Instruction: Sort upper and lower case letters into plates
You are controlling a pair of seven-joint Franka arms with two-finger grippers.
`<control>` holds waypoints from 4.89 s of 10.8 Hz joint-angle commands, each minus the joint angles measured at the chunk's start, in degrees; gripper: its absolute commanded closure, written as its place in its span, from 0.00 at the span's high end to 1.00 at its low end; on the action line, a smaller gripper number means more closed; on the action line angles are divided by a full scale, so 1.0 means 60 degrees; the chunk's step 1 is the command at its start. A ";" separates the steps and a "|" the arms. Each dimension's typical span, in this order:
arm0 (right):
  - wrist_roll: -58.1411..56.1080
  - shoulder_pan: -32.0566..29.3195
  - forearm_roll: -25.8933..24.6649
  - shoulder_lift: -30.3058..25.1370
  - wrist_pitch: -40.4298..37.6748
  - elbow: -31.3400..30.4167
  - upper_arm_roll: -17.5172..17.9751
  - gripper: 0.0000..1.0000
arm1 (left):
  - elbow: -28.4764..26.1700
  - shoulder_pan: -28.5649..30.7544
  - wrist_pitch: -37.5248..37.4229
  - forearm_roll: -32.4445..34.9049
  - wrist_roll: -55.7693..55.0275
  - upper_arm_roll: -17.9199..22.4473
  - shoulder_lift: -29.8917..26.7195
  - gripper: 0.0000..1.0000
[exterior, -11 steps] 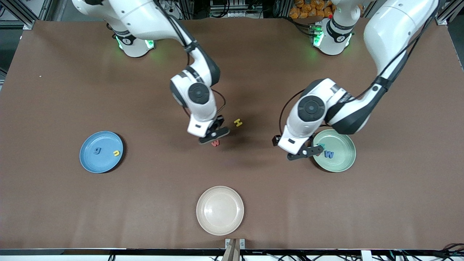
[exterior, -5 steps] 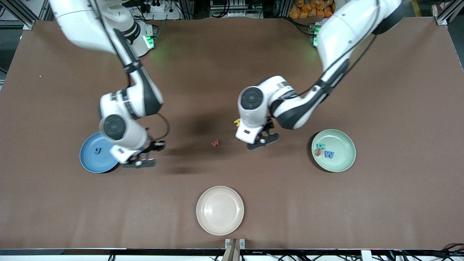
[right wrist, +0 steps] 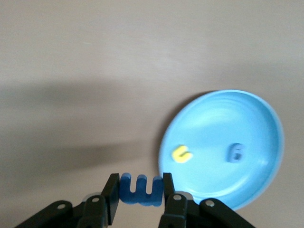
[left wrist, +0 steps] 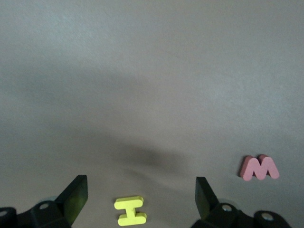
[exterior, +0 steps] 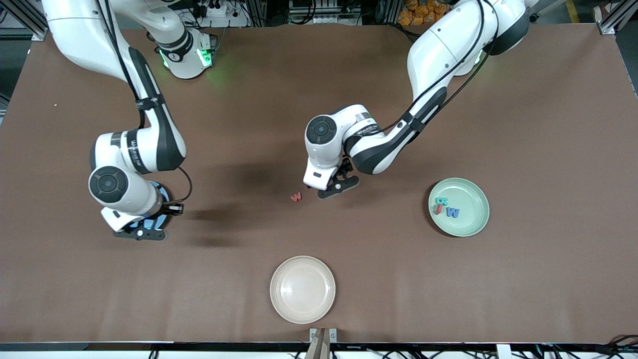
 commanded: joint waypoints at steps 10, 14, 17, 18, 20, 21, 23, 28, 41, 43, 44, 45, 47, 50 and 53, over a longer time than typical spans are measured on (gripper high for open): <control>-0.0791 -0.0503 -0.0163 0.0022 -0.1324 0.0286 0.0174 1.00 | -0.1183 -0.0266 0.0776 -0.0246 -0.1892 0.0166 0.0025 0.96; -0.0790 -0.0253 0.1081 0.0285 -0.0916 0.0300 0.0174 1.00 | -0.1125 -0.0281 0.0791 -0.0173 -0.1995 0.0166 0.0025 0.74; -0.0282 0.0171 0.1465 0.0359 -0.0547 0.0285 0.0174 1.00 | -0.1124 -0.0310 0.0908 -0.0129 -0.1995 0.0151 0.0011 0.58; 0.0085 0.0288 0.1683 0.0403 -0.0372 0.0286 0.0174 1.00 | -0.1110 -0.0310 0.0908 -0.0114 -0.1980 0.0151 -0.0004 0.53; 0.1136 0.0683 0.2065 0.0519 -0.0035 0.0285 0.0174 1.00 | -0.1110 -0.0325 0.0908 0.0221 -0.1980 0.0151 0.0010 0.38; 0.1752 0.0916 0.2051 0.0593 0.0170 0.0286 0.0174 1.00 | -0.1110 -0.0325 0.0922 0.0397 -0.1937 0.0151 0.0025 0.30; 0.2371 0.1021 0.2080 0.0681 0.0245 0.0300 0.0174 1.00 | -0.1080 -0.0267 0.0996 0.0428 -0.1791 0.0151 -0.0076 0.05; 0.4053 0.1474 0.2622 0.0696 0.0508 0.0300 0.0174 1.00 | -0.1051 0.1589 0.0835 0.0253 0.0007 0.0049 -0.1451 0.00; 1.2112 0.4639 0.3311 0.2322 0.3453 0.0915 0.0174 1.00 | -0.2809 0.6970 -0.0850 0.0238 0.5768 -0.0801 -0.2493 1.00; 1.2318 0.4639 0.3369 0.2410 0.3438 0.1075 0.0290 1.00 | -0.2721 0.6926 -0.1185 0.0238 0.5769 -0.0830 -0.2829 1.00; 1.2349 0.4639 0.3384 0.2526 0.3438 0.1178 0.0320 1.00 | -0.2692 0.6969 -0.1259 0.0238 0.5783 -0.0961 -0.3179 1.00; 1.2422 0.4639 0.3384 0.2745 0.3424 0.1368 0.0393 1.00 | -0.2547 0.6970 -0.1478 0.0238 0.5798 -0.0991 -0.3473 1.00; 1.2481 0.4625 0.3384 0.3185 0.3133 0.2055 0.0452 1.00 | -0.2181 0.7013 -0.1757 -0.0402 0.6293 -0.1079 -0.3957 1.00; 1.2481 0.4595 0.3355 0.3523 0.2106 0.2746 0.0452 1.00 | -0.1652 0.7030 -0.2109 -0.1254 0.8002 -0.0774 -0.4629 1.00; 1.2452 0.4654 0.3282 0.3509 0.2091 0.2717 0.0452 1.00 | -0.1666 0.5773 -0.2168 -0.3549 1.0683 0.1696 -0.5656 1.00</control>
